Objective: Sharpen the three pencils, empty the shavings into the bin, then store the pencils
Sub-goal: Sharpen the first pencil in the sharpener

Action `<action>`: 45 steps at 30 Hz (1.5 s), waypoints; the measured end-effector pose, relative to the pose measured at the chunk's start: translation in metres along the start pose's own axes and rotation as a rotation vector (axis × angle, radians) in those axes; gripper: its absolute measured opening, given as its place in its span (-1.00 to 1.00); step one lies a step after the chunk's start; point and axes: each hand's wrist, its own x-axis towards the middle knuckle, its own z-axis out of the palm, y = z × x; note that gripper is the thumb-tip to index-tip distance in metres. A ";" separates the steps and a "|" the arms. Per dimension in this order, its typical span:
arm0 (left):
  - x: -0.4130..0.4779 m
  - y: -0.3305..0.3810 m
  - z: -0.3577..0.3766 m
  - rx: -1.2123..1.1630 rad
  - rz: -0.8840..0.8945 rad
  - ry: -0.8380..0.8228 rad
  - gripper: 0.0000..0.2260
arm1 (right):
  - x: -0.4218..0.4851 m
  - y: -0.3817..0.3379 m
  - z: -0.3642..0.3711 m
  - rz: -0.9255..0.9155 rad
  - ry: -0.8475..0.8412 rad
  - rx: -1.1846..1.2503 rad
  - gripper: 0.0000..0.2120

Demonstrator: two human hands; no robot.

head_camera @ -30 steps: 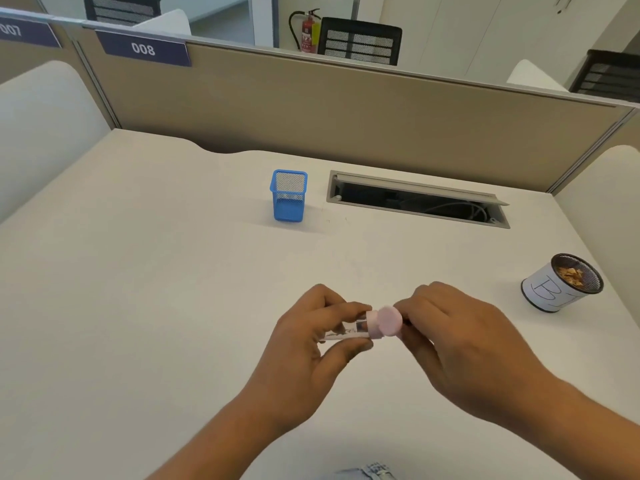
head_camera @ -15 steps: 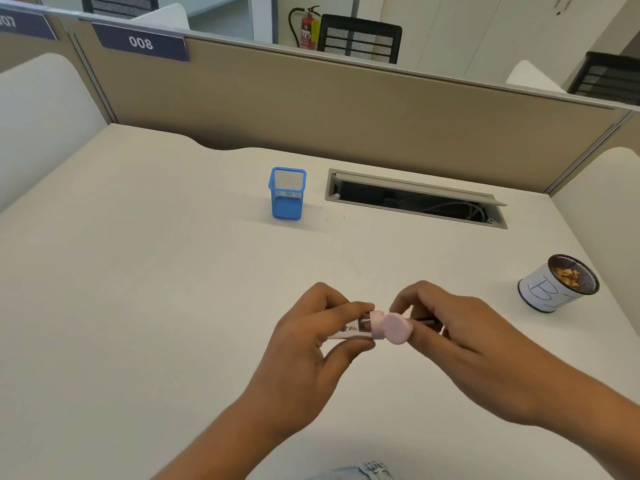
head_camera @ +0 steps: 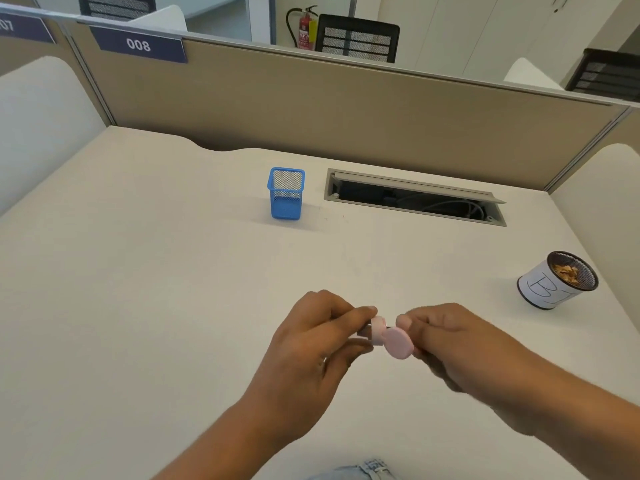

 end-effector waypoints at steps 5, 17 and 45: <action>0.001 -0.001 -0.001 -0.055 -0.070 -0.076 -0.75 | 0.002 0.002 0.002 -0.083 -0.001 -0.071 -0.53; 0.007 -0.001 -0.004 -0.196 -0.179 -0.052 -0.73 | -0.004 -0.001 -0.005 -0.674 0.291 -0.926 -0.67; 0.002 -0.012 0.011 0.065 0.062 -0.024 -0.73 | 0.019 0.000 -0.002 0.153 -0.149 0.256 -0.60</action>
